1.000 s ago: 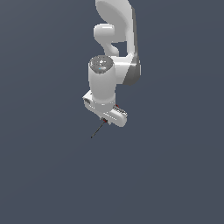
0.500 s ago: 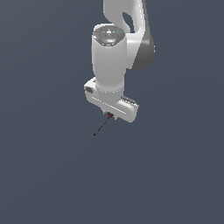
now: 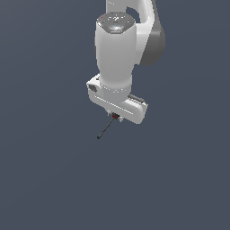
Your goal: Pick up the object and move it to a goal position.
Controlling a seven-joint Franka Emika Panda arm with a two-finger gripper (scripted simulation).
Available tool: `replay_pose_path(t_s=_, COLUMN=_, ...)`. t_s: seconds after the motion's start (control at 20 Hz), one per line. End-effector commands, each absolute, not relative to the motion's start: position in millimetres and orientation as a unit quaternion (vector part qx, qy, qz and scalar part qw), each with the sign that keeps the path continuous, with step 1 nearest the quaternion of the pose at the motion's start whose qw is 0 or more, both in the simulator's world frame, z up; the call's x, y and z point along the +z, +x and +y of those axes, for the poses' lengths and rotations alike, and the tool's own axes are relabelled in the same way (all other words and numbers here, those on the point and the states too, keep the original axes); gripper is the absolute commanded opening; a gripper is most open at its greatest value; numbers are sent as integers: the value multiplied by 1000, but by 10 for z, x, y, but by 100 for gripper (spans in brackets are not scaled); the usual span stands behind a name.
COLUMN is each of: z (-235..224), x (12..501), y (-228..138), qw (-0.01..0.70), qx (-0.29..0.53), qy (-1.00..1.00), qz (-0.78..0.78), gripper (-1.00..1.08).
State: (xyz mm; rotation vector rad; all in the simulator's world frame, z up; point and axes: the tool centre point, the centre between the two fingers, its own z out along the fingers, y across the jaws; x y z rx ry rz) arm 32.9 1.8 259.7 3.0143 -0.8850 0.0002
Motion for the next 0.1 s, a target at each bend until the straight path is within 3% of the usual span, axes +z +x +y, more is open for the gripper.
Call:
replay_pose_path(t_s=0.0, z=16, x=2595, y=334, qw=0, qx=0, qy=959, qz=-282, gripper=-100)
replay_pose_path(t_s=0.05, z=15, x=2593, y=333, qw=0, qx=0, qy=959, qz=-282, gripper=-100)
